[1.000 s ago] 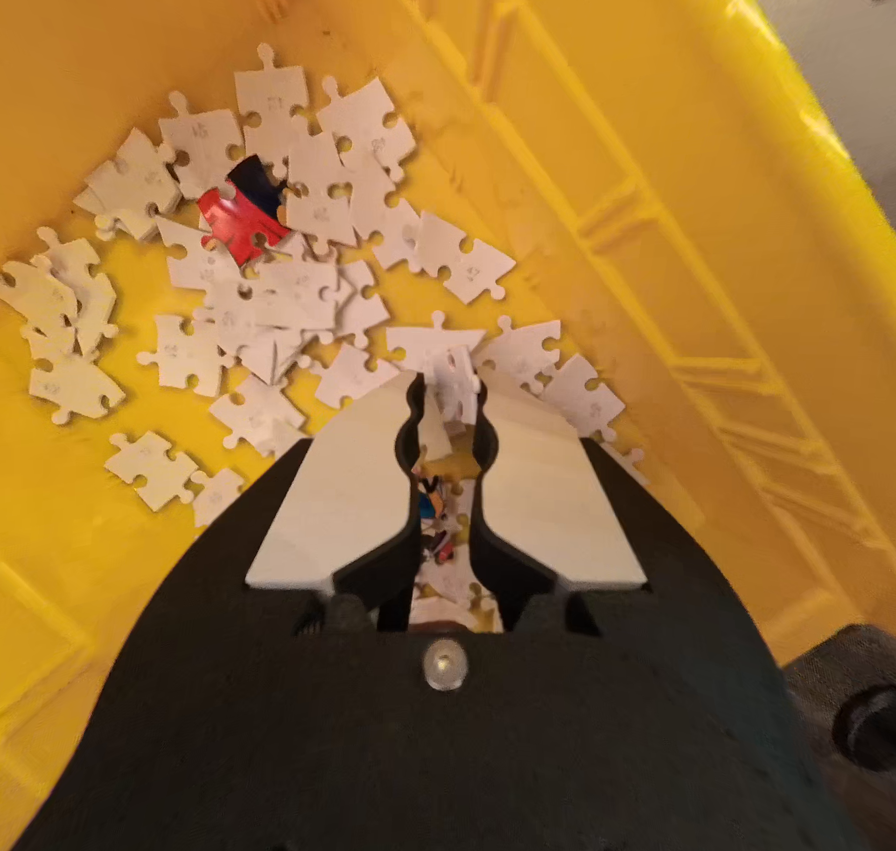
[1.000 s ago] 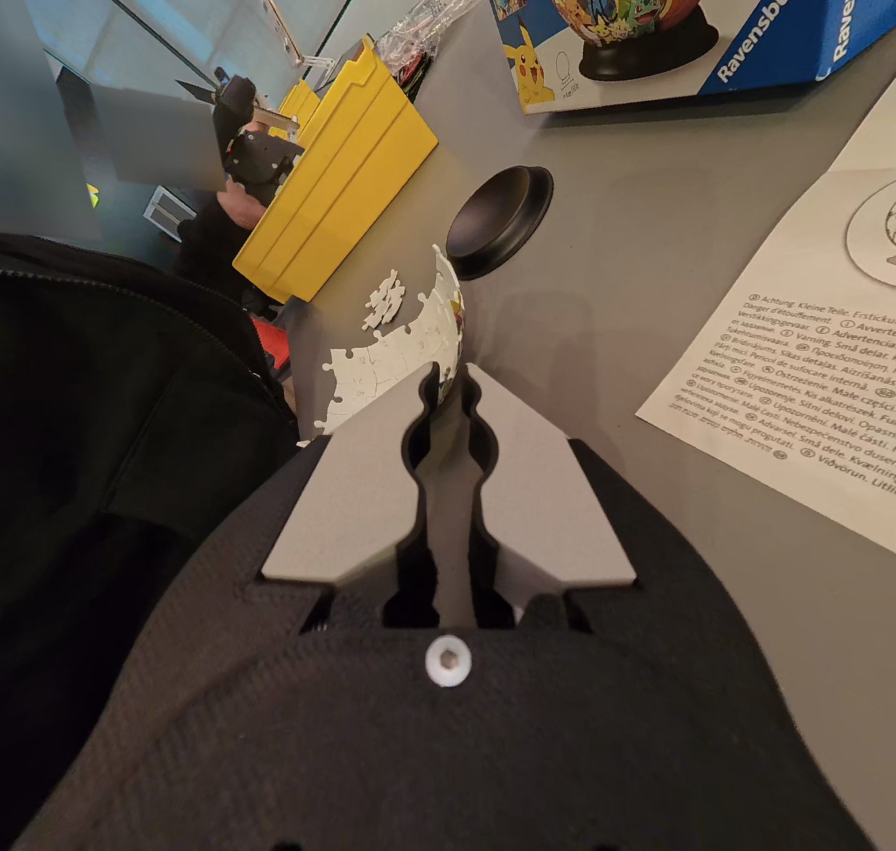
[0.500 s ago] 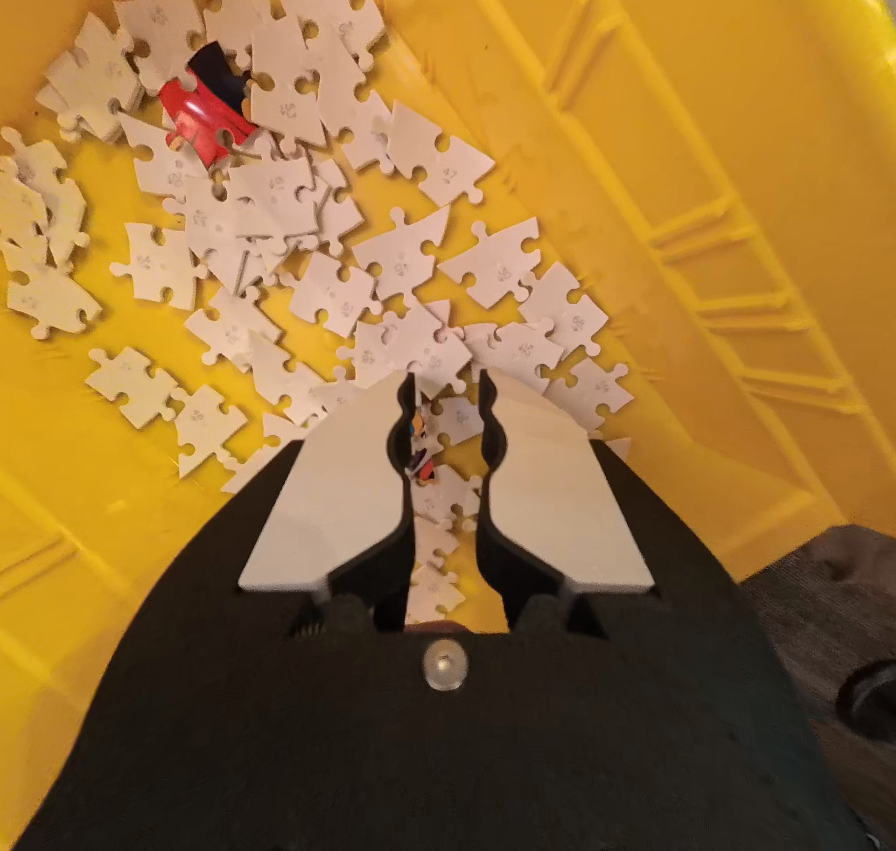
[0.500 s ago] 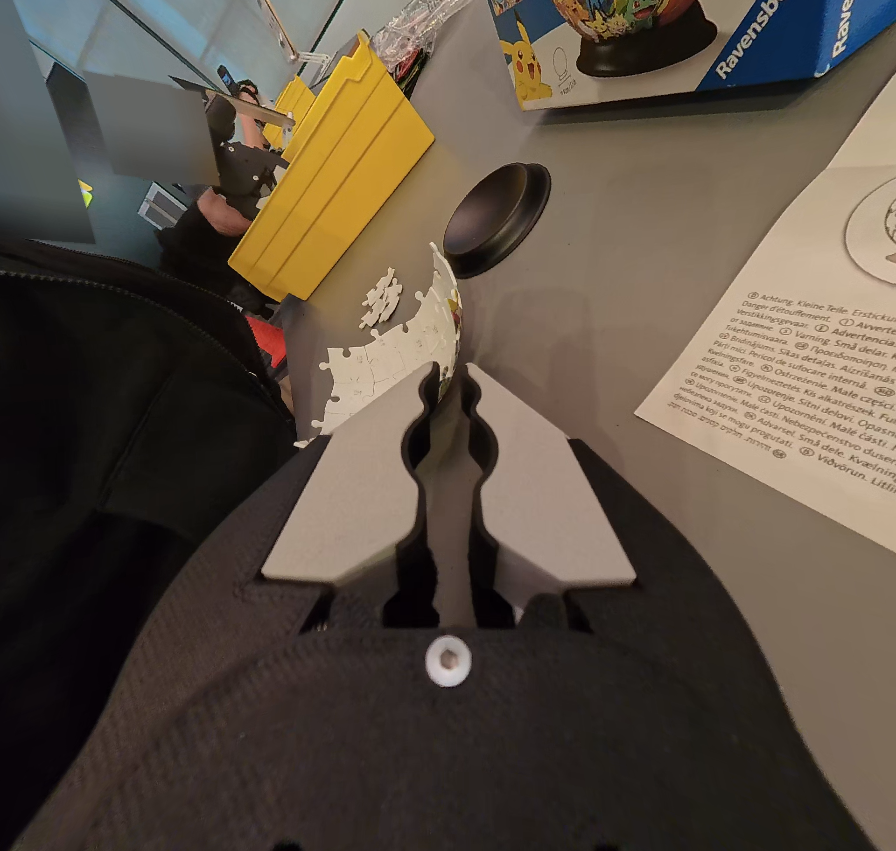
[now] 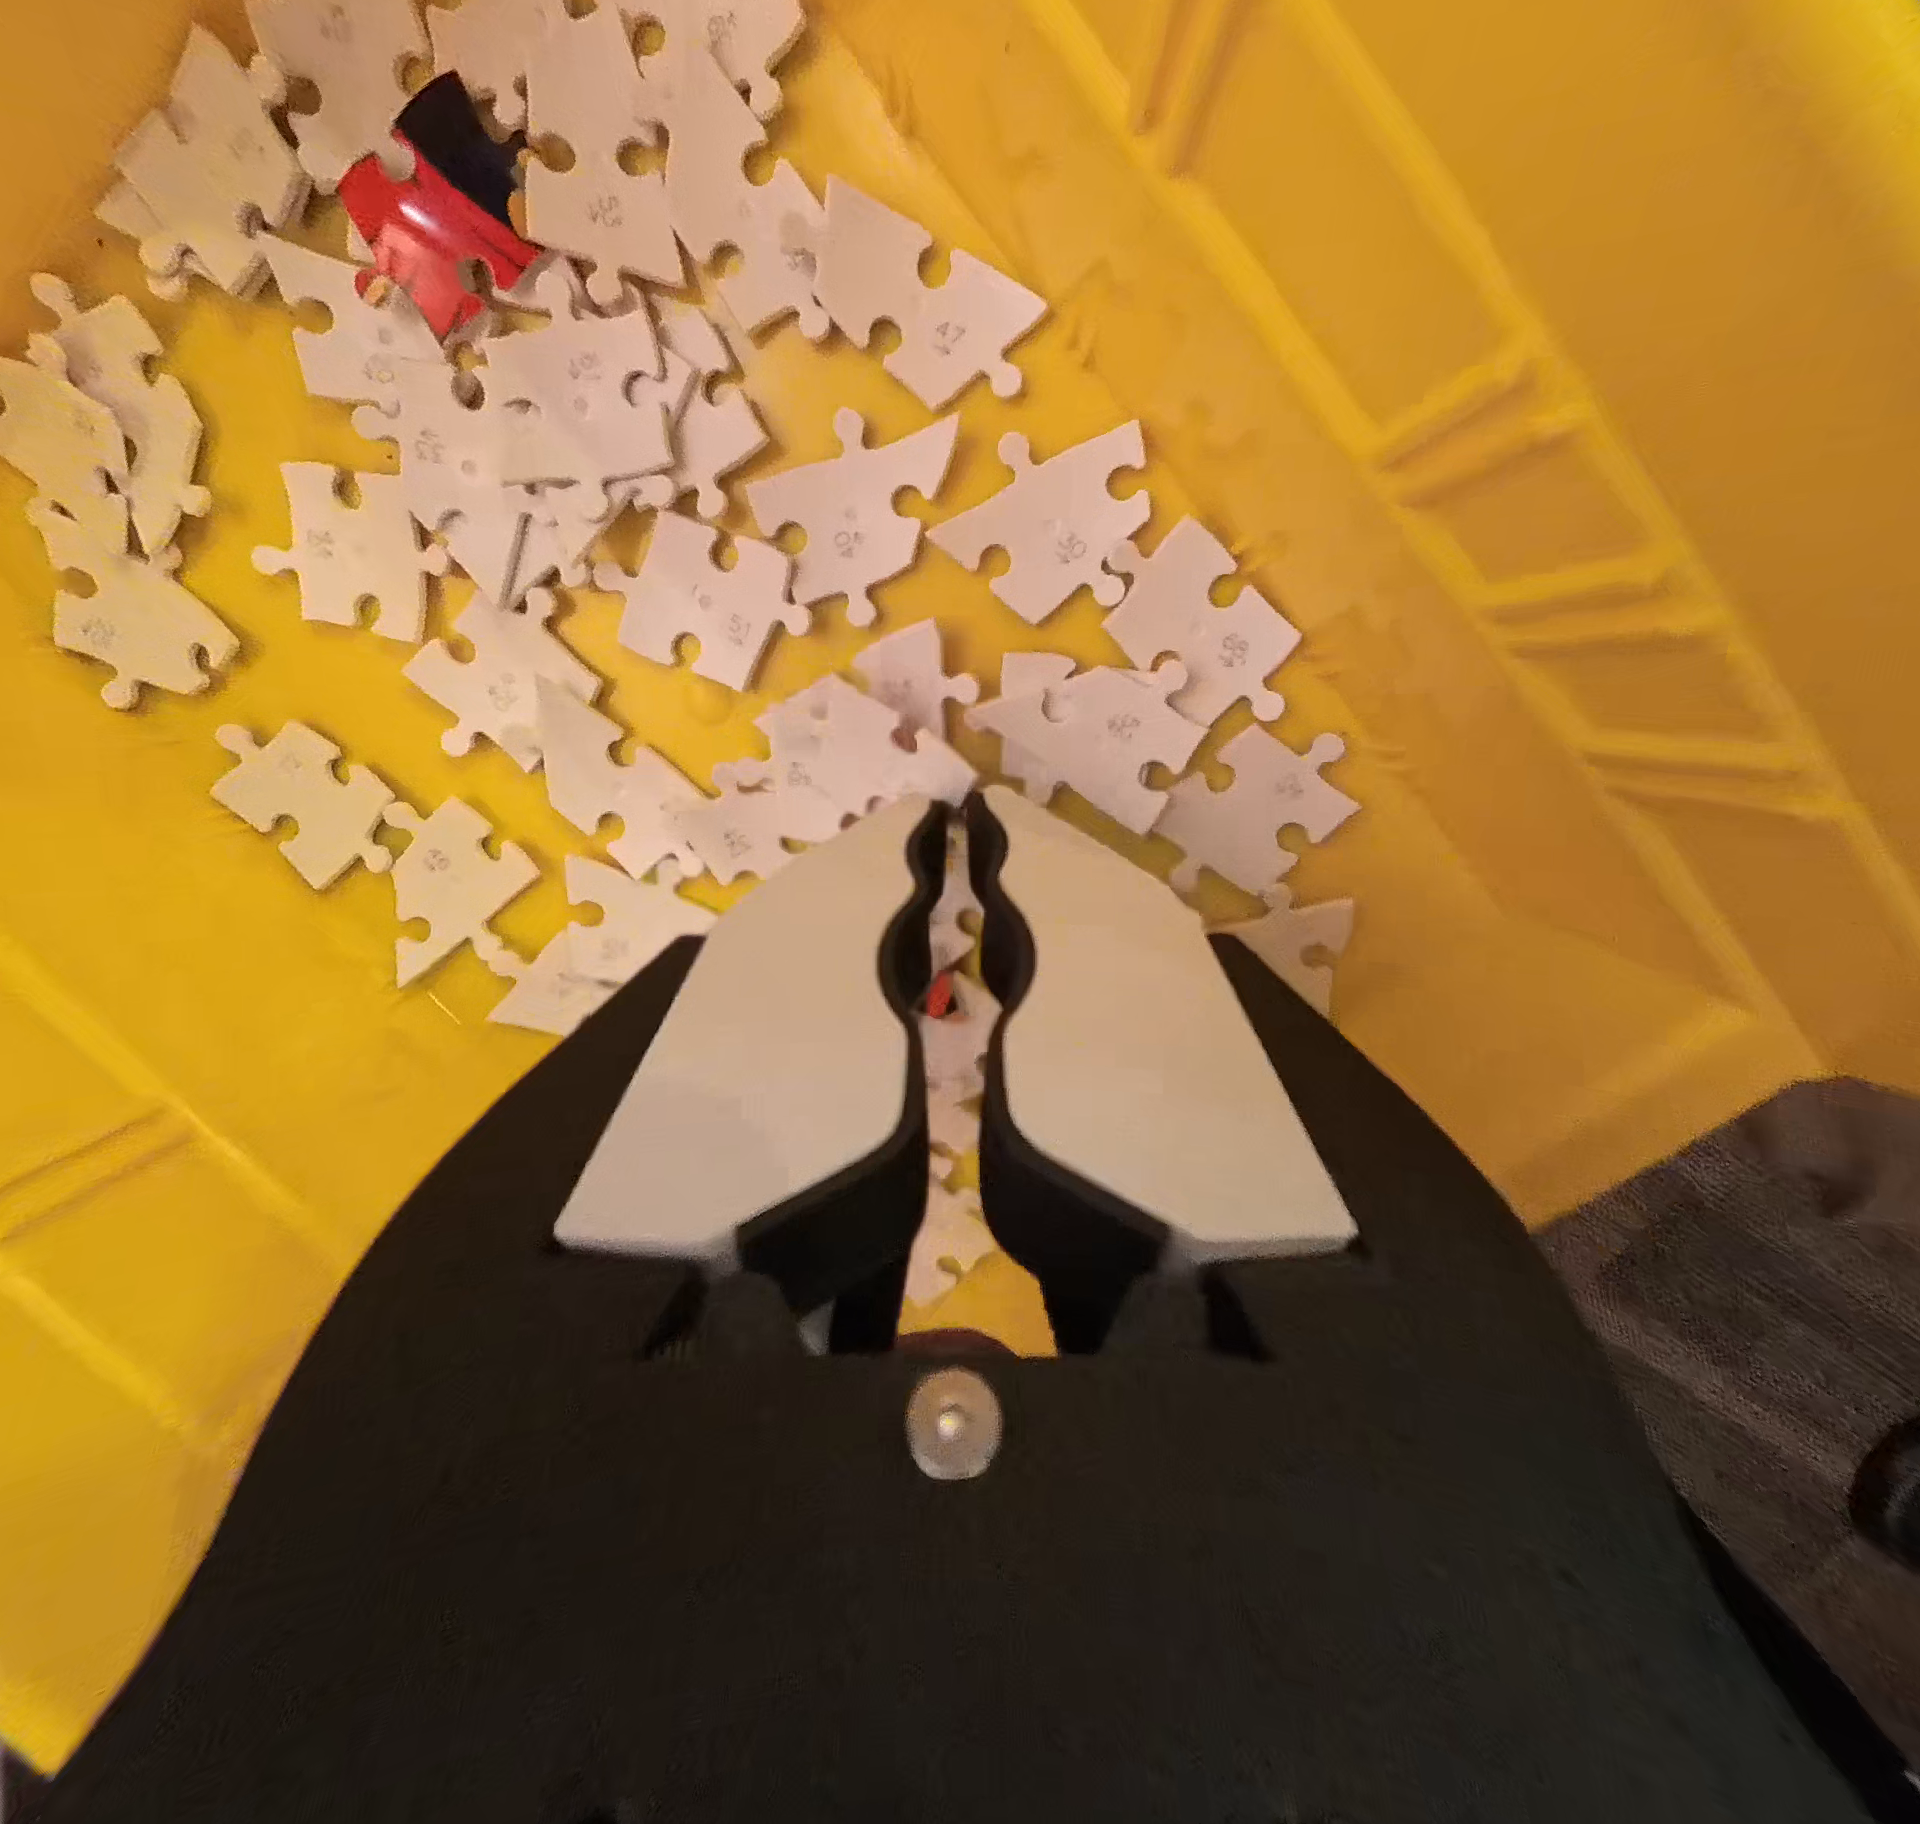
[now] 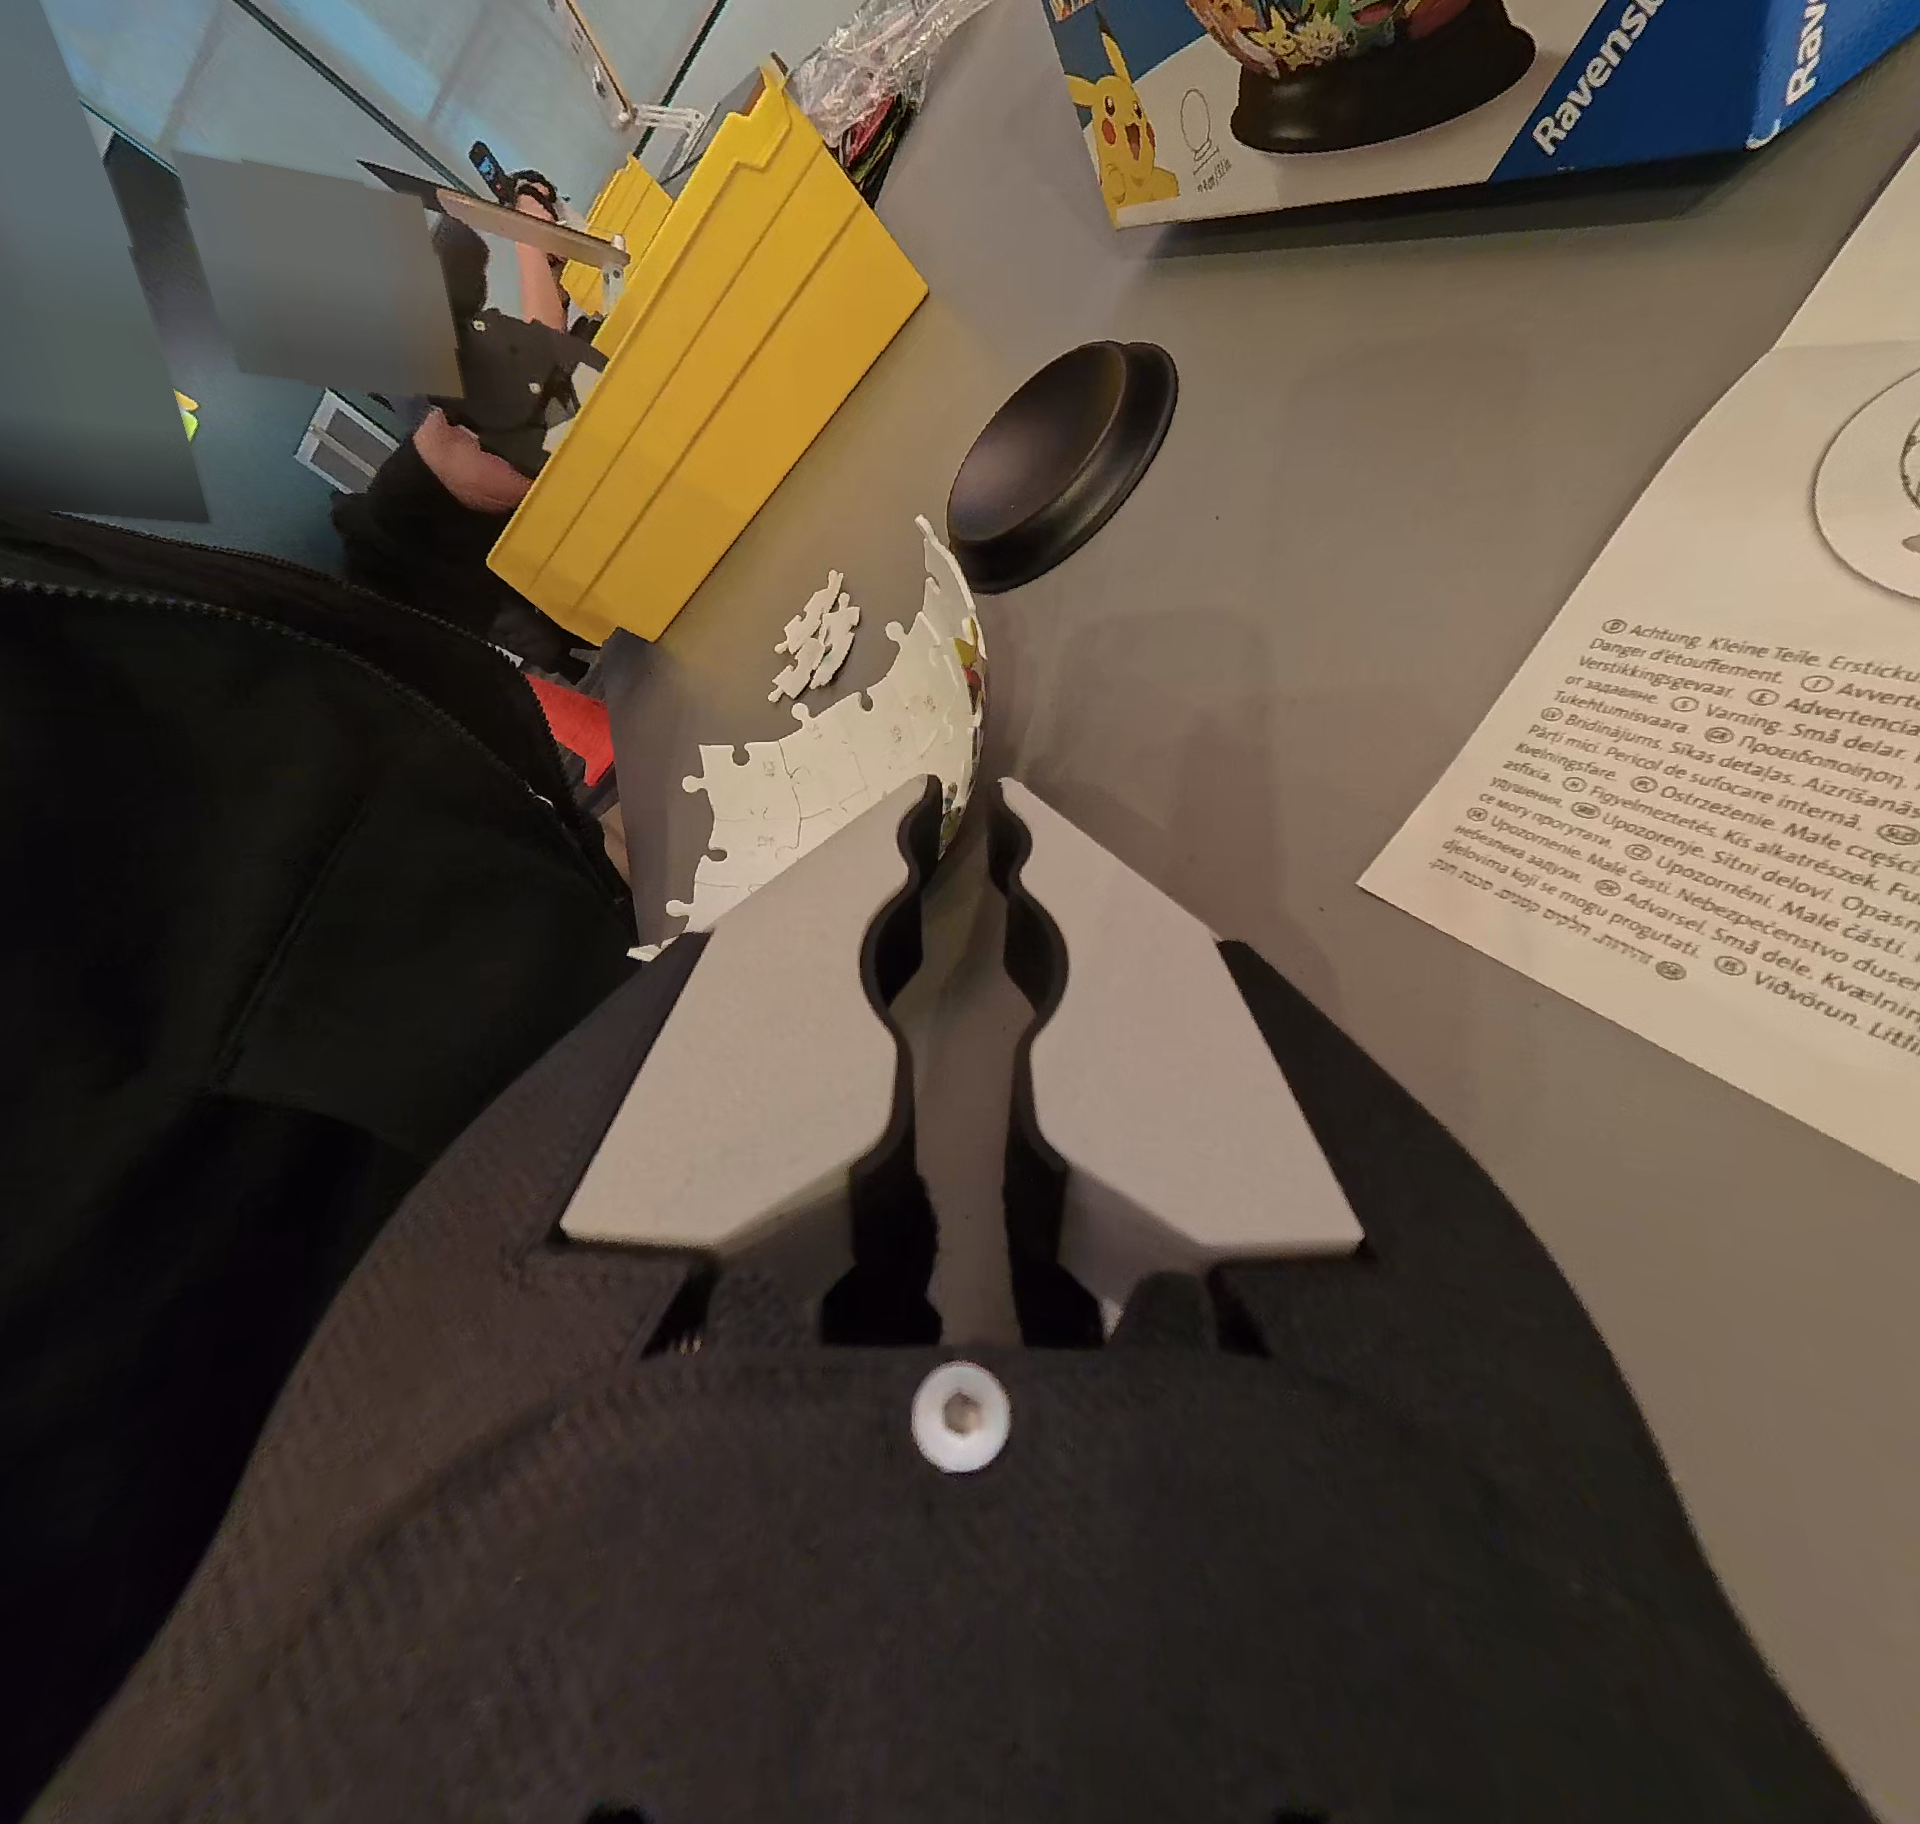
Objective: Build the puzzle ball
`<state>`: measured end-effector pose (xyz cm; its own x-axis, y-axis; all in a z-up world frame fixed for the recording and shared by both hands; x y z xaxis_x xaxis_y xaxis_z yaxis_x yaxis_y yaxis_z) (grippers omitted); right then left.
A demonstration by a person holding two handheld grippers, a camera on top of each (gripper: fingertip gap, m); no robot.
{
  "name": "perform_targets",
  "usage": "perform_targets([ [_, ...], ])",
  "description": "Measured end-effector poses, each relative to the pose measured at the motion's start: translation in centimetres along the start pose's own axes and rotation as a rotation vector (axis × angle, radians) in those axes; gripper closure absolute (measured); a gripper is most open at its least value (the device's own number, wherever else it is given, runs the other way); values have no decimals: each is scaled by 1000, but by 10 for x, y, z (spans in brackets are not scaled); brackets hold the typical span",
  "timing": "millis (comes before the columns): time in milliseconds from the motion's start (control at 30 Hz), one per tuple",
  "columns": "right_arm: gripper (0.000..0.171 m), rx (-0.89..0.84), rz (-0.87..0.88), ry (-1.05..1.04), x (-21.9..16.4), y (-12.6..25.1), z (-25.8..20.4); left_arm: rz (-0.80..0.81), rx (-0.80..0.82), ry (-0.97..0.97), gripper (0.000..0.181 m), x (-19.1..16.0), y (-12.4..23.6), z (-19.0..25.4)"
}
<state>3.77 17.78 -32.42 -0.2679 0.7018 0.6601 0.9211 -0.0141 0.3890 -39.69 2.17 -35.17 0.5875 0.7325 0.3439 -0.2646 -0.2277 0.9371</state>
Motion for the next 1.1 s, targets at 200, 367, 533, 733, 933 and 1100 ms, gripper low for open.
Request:
perform_targets([
  [200, 164, -1, 3, 1, 0, 0, 0, -78, -96, 13, 181, -23, 6, 16],
  [367, 164, 1, 4, 1, 0, 0, 0, 10, -61, 40, 171, -11, 15, 3],
  [533, 164, 2, 8, 3, 1, 1, 0, 104, 57, 96, 158, 21, 7, -38],
  [733, 164, 5, 12, 4, 1, 1, -1, 119, 57, 18, 152, 46, -12, -56],
  [933, 164, 5, 23, 7, 3, 2, 0, 39, -2, 45, 156, 46, -24, -52],
  [1100, 164, 11, 23, 8, 3, 2, 0, -28, -64, 115, 158, 23, -17, -36],
])
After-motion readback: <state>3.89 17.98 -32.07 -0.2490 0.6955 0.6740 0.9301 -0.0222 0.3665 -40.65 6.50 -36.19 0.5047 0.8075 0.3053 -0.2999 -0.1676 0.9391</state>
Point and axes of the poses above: each gripper's, where its closed fingertips meet, y back along the fingers, x out of its top, z = x × y across the jaws, the point moved 1 cm from there along y, back along the fingers, and after that the axes turned 7 degrees about -x, right-handed, at the moved point
